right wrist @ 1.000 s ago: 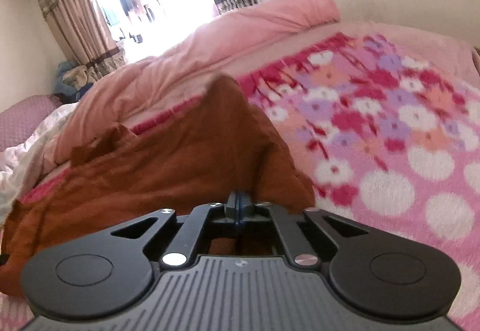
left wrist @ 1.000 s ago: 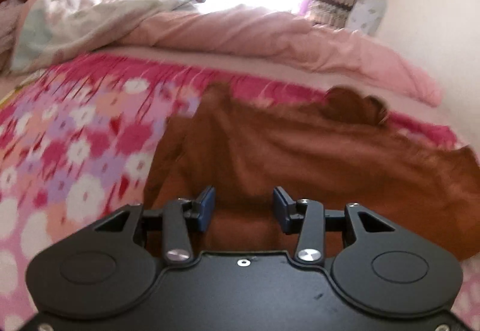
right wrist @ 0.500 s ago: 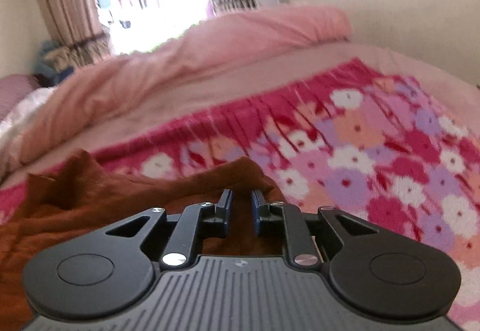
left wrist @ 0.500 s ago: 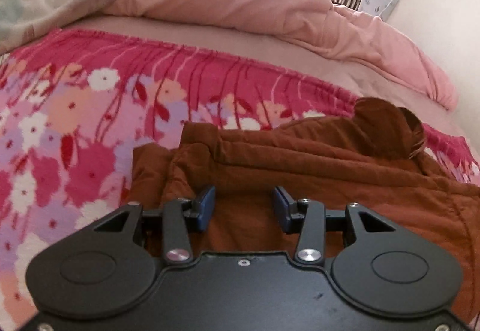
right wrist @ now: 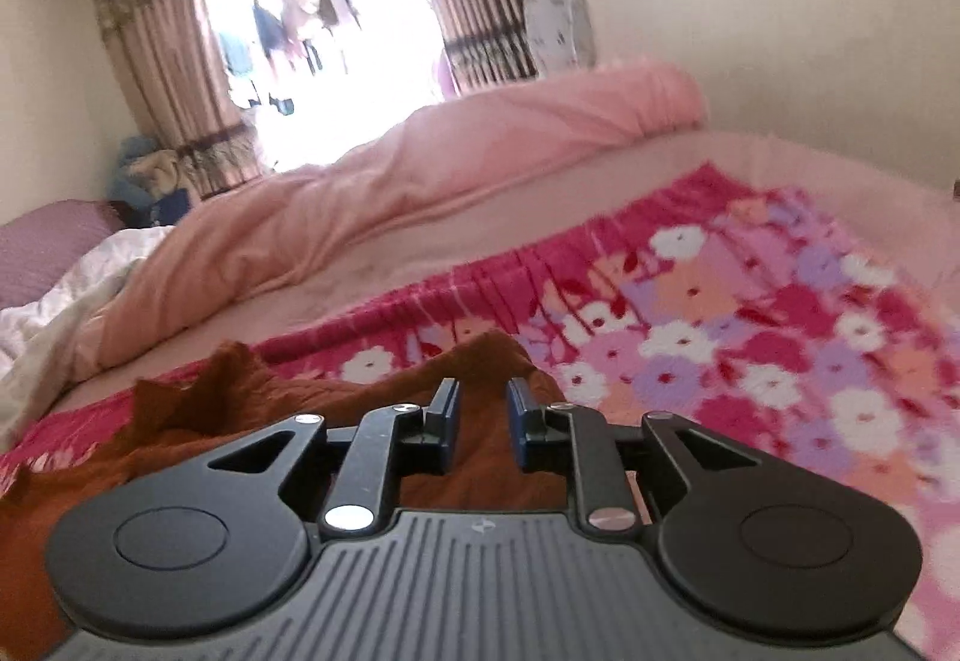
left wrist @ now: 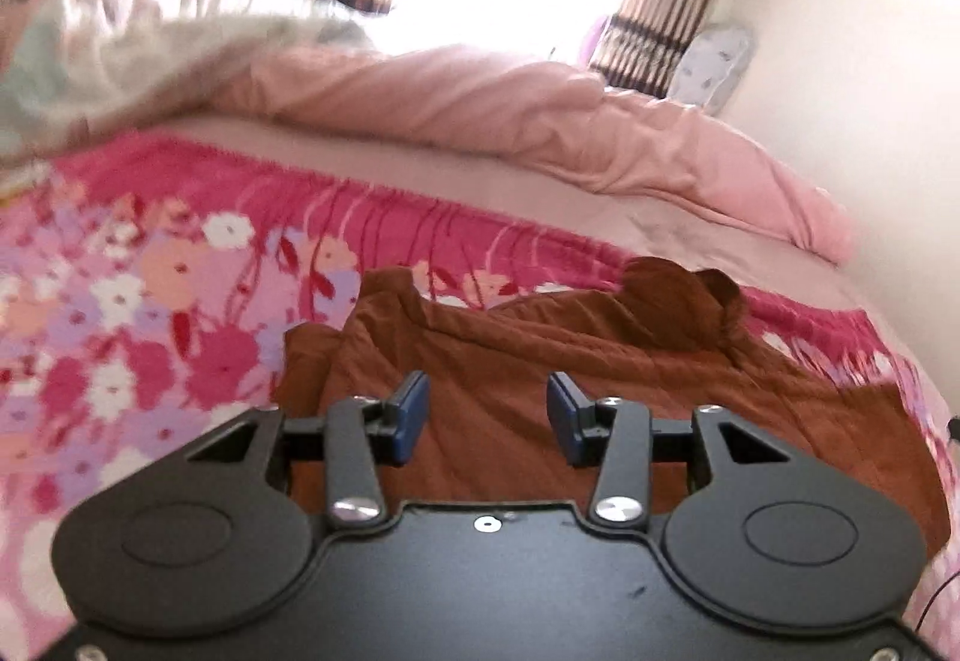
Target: Fold large clothes
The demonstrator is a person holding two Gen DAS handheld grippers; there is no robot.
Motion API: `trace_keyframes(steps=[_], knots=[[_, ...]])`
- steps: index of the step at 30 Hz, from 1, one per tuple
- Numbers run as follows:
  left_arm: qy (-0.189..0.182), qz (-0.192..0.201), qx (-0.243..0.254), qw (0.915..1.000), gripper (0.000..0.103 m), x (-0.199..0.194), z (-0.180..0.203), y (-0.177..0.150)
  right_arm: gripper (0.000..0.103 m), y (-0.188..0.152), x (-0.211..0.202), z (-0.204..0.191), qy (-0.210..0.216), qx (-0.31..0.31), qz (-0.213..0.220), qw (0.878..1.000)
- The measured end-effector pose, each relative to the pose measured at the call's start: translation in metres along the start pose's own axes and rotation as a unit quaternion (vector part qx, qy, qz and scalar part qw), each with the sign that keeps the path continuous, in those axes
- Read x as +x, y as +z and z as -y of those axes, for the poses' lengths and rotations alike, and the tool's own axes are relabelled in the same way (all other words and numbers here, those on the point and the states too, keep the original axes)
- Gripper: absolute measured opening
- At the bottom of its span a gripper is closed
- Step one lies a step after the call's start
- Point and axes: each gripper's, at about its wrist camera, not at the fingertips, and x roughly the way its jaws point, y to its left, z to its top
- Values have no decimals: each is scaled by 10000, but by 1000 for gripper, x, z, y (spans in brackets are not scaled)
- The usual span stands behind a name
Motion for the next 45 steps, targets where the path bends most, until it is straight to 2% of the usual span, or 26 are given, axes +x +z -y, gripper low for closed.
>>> trace_keyframes(steps=[3,6,11,13,18,26,28,30,32,35,40,42,45], knots=[[-28,200,113,9997,46,-35,7,-28,24,-13,-34,1,61,-110,23,9999],[-26,221,35,9997,47,-49,4,-53,24,-32,-52,6,2,-173,-49,9998],[115,-138,-168,9997,47,-33,-10,-74,24,-59,-44,18,-280,-105,-355,9989],[105,-216,-103,9997,47,-27,-12,-79,23,-67,-39,24,-340,-20,-401,9986],[30,-265,-324,9991,47,-14,-22,-90,22,-78,-35,31,-390,230,-317,9985],[-41,-231,-349,9991,49,-18,-23,-91,24,-78,-41,20,-645,186,-309,9973],[-109,-229,-385,9989,51,-21,-24,-89,35,-73,-45,5,-841,10,-227,9962],[-152,-234,-465,9985,51,-27,-25,-87,41,-68,-53,-13,-873,-47,-41,9962],[-163,-201,-435,9987,51,-32,-25,-86,44,-65,-63,-37,-582,-90,137,9982],[-192,-222,-356,9989,52,-34,-26,-86,46,-68,-70,-84,-37,-315,170,9994],[-256,-136,-462,9985,52,-44,-36,-88,46,-95,-64,-169,760,-801,-209,9937],[-306,-112,-531,9981,52,-47,-40,-89,46,-106,-56,-189,758,-891,-328,9926],[-341,-122,-625,9974,52,-47,-43,-92,46,-121,-40,-208,425,-1039,-448,9927]])
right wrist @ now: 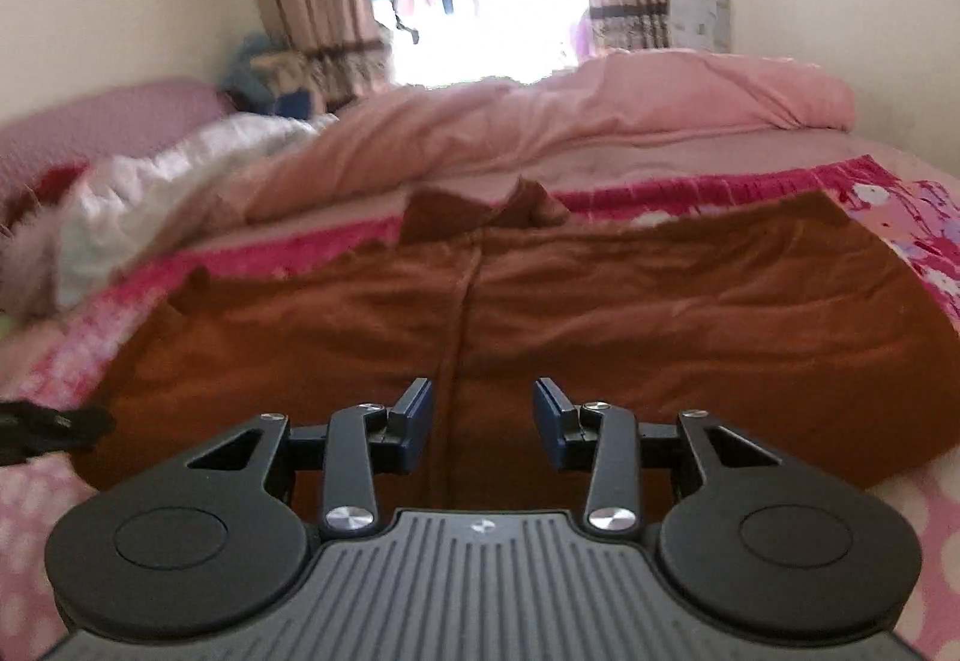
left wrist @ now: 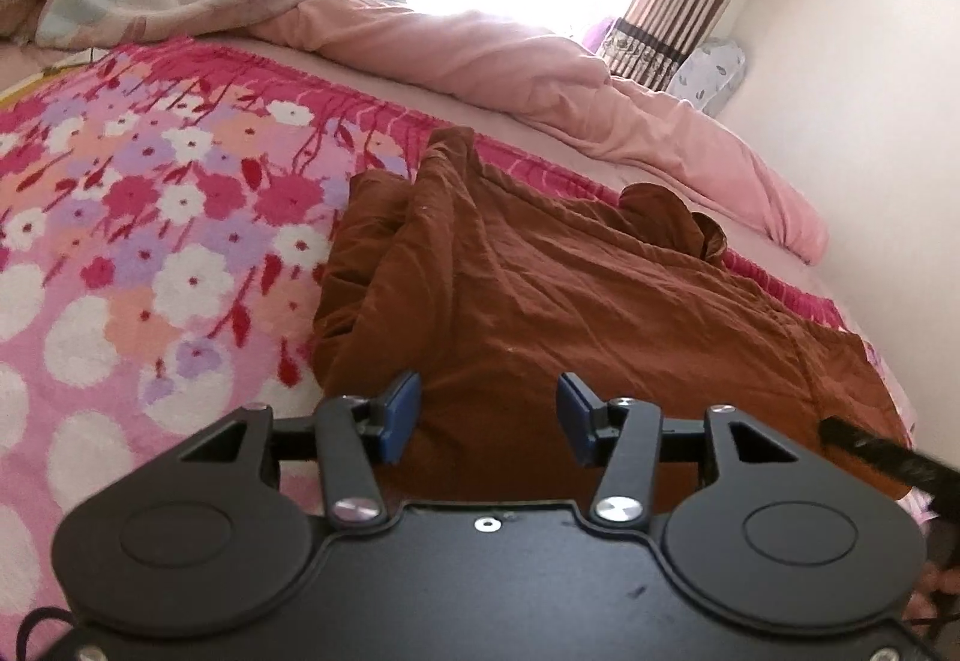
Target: Fold large clothes
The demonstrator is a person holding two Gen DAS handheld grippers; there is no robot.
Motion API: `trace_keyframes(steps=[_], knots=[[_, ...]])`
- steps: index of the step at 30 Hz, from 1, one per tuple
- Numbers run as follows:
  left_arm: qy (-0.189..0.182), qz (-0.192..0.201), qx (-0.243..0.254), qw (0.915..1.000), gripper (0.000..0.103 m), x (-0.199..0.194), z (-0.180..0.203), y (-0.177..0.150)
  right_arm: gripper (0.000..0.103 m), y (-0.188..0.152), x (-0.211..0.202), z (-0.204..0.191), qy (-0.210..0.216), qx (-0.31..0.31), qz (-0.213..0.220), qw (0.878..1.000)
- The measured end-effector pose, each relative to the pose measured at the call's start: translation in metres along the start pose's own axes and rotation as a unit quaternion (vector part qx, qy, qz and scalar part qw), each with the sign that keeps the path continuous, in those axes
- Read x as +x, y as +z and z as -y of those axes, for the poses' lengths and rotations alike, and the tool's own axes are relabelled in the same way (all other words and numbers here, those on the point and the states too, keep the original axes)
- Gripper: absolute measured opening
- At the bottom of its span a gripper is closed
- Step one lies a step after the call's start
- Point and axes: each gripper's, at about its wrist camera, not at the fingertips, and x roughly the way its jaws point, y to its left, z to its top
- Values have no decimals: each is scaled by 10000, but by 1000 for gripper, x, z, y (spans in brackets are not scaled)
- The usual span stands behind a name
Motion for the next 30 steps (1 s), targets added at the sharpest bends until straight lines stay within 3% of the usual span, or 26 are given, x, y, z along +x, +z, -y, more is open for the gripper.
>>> trace_keyframes(steps=[3,10,15,20,25,30], knots=[[89,36,-2,10000,52,-6,3,-3,47,-10,15,-4,-235,50,-177,9996],[713,135,120,9973,57,-24,17,-15,49,-20,18,-1,-216,137,-185,9995],[767,143,-91,9969,57,-32,16,-24,49,-20,22,-1,-164,178,-215,9995],[483,170,-833,9952,58,-32,7,-37,50,-19,23,-1,-162,161,-215,9995],[67,240,-1714,9849,58,-20,-4,-44,50,-20,23,-1,-150,184,-229,9995],[131,301,-2255,9737,60,0,-11,-40,50,-20,23,0,-104,222,-245,9994]])
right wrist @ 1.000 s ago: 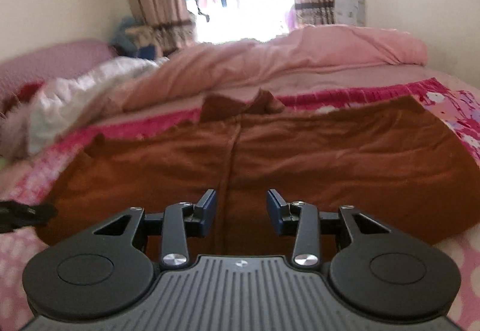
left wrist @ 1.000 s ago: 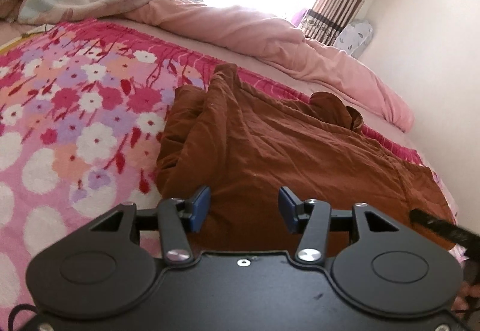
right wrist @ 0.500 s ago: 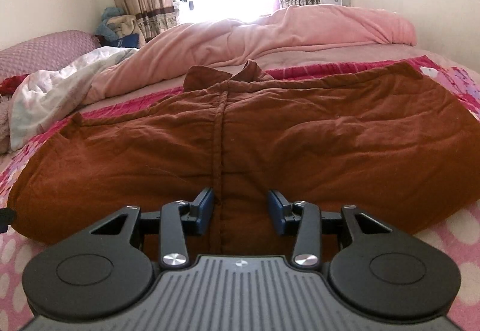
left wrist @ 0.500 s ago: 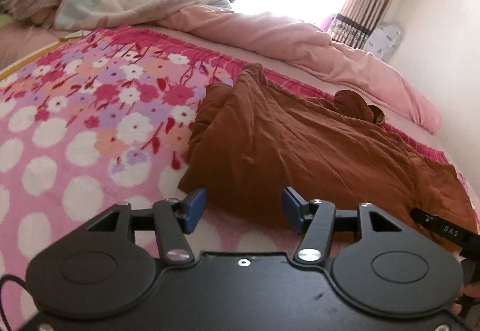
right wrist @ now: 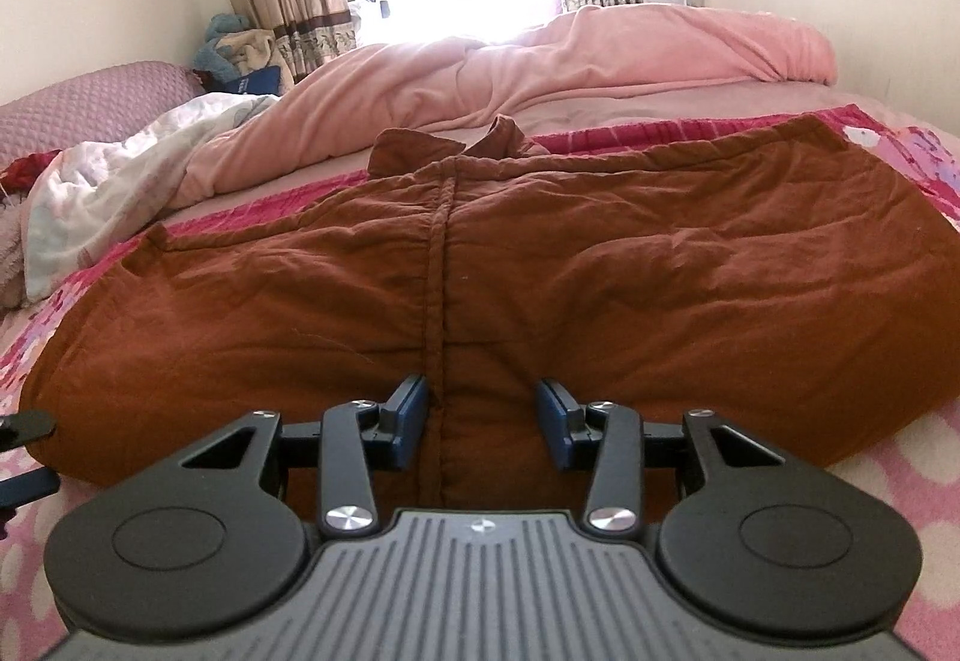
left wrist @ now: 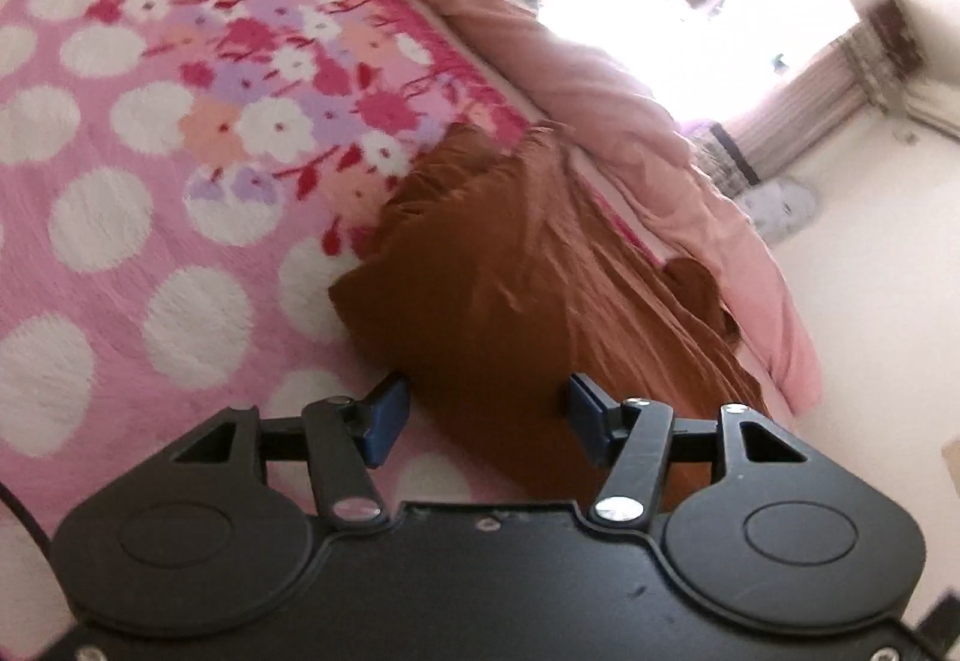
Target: Fold large clothes
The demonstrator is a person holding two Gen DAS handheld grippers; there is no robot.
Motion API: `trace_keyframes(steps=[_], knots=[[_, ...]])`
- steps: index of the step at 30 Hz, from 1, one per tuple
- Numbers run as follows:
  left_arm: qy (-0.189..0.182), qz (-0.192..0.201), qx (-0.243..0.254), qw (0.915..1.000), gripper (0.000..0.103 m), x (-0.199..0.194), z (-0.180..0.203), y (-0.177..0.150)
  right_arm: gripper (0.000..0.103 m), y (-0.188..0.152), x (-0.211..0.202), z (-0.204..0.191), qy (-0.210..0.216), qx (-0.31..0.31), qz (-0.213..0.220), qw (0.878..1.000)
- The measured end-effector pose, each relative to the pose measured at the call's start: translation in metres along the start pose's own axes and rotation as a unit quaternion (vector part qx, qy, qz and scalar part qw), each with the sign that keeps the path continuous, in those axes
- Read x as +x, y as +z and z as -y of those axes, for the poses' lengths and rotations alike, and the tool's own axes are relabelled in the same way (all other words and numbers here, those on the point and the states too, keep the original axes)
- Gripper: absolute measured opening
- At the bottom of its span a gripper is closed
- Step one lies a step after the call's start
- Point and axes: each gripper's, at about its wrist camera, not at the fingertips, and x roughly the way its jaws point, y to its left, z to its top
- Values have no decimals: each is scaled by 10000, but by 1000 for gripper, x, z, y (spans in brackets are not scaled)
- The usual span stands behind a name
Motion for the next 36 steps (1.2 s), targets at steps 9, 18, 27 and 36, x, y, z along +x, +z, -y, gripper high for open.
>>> trace_keyframes(steps=[9,18,27,36], knots=[[-211,75,-743,9970,65,34,-9,17,50,0,-1,3,84,19,-8,10000],[-150,298,-682,9971,66,66,-4,39,50,0,-1,4,129,25,-15,9999],[-129,247,-446,9986,59,67,-2,41,50,-3,-1,5,130,-1,27,9999],[-354,404,76,9985,44,42,31,48,51,-2,-1,6,143,44,-9,9999]])
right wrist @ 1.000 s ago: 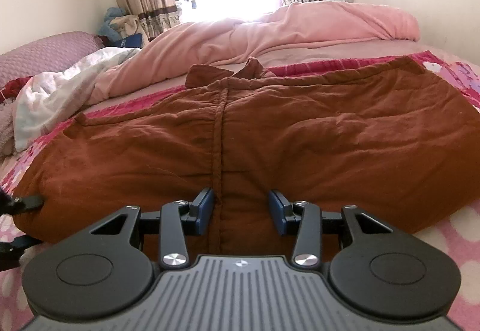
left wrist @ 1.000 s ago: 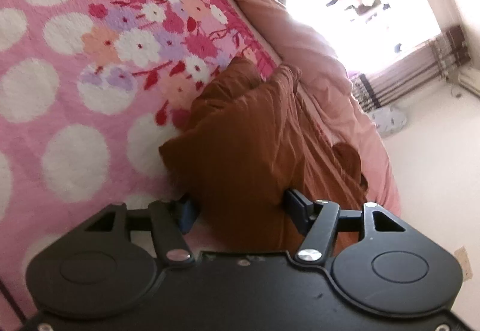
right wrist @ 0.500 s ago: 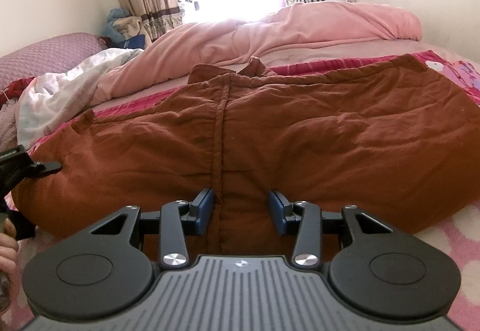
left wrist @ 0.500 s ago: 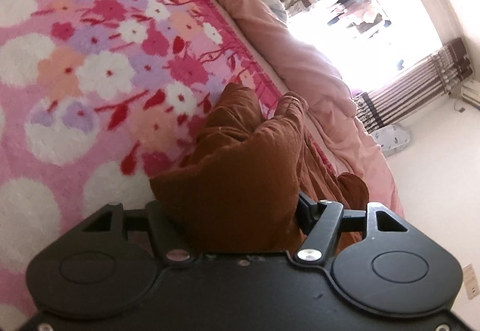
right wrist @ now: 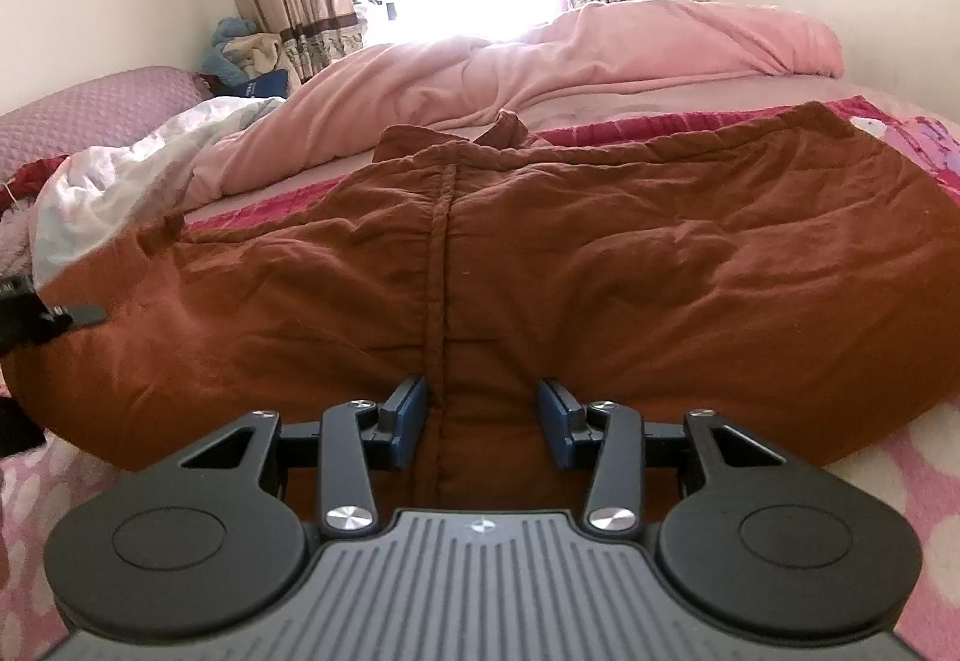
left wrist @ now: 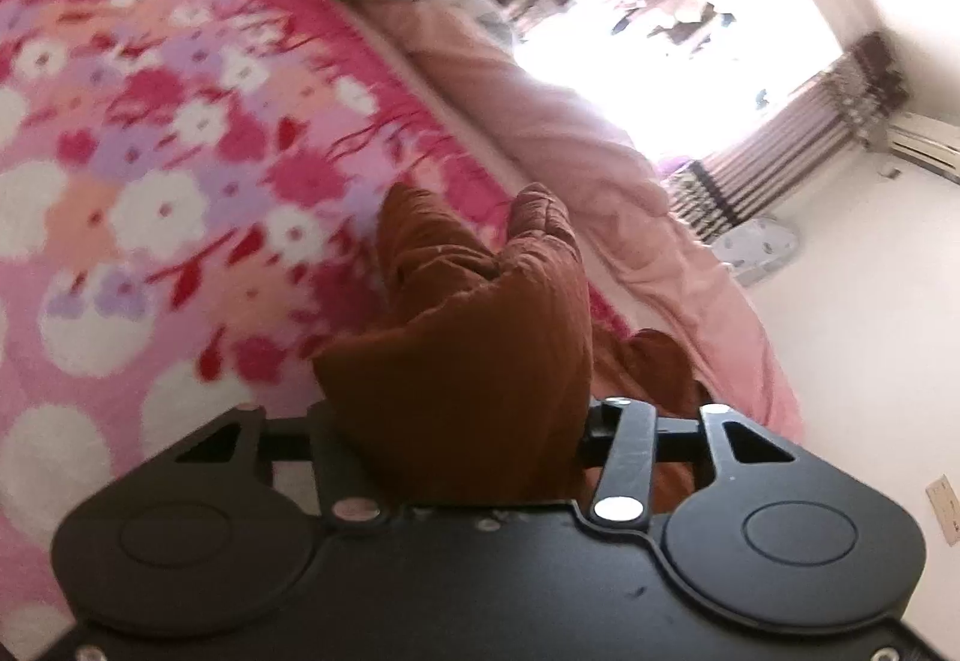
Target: Fold large clothes
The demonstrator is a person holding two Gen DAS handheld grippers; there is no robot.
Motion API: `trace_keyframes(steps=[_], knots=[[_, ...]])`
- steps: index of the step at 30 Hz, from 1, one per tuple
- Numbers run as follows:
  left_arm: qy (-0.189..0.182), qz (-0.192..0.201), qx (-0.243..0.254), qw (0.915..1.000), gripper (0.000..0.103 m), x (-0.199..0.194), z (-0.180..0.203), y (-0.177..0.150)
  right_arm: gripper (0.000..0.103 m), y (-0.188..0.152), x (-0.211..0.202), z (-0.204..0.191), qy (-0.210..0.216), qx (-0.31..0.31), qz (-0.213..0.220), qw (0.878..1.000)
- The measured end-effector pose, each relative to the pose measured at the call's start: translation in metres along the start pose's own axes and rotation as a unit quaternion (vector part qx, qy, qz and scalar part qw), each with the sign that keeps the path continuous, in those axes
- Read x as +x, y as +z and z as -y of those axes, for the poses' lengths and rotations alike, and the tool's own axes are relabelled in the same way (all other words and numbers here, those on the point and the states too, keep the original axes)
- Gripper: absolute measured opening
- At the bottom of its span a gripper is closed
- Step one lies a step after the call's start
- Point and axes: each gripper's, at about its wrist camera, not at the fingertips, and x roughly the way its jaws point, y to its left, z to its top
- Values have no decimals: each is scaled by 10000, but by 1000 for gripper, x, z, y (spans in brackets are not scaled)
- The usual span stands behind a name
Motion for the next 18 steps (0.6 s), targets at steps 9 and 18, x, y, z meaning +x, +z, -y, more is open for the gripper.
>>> trace_keyframes(steps=[9,18], knots=[[-518,162,516,9972,31,-21,69,-7,55,7,-11,19,285,396,-91,9988],[-1422,-85,1276,9815,28,-24,188,-49,55,15,-54,73,-381,574,340,9970]])
